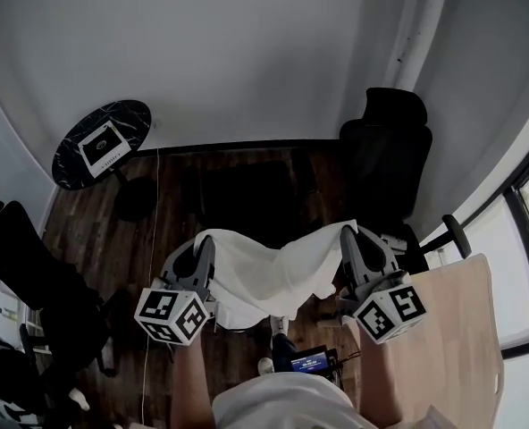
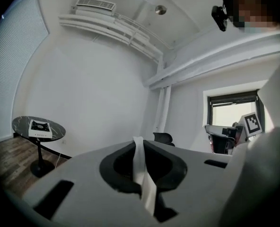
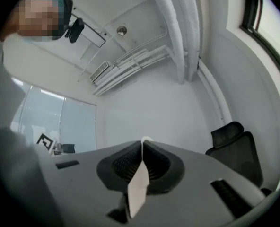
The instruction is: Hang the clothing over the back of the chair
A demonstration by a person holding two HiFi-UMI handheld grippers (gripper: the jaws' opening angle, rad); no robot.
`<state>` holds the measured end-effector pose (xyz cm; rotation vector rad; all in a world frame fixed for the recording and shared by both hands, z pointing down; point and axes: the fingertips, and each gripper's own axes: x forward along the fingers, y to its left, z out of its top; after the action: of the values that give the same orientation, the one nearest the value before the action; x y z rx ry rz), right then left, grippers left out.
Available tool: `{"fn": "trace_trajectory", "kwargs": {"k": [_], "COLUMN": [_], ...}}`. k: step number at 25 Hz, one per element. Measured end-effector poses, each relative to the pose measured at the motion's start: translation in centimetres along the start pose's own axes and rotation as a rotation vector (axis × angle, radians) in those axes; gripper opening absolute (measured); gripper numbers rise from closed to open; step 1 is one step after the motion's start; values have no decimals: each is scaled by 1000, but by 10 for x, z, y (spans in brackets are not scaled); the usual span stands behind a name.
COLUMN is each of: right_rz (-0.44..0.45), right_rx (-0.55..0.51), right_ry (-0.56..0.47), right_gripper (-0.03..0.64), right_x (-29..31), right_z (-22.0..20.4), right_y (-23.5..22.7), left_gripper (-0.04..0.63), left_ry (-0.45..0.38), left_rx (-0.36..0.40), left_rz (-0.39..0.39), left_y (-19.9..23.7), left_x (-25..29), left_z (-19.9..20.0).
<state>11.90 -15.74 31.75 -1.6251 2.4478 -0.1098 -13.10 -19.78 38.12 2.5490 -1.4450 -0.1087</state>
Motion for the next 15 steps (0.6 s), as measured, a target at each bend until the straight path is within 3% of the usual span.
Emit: {"fn": "trace_trajectory", "kwargs": {"k": [6,15], "right_rz": [3,1], "right_rx": [-75,-68], "right_ry": [-21,-44], "right_gripper": [18,18], "right_x": [16,36], "right_z": [9,19], "right_y": [8,5], "left_gripper": [25,25], "left_ry": [-2,-8], "left_rx": [53,26], "left_rz": [50,76], "left_y": [4,27], "left_x": [13,21], "left_z": [6,16]}}
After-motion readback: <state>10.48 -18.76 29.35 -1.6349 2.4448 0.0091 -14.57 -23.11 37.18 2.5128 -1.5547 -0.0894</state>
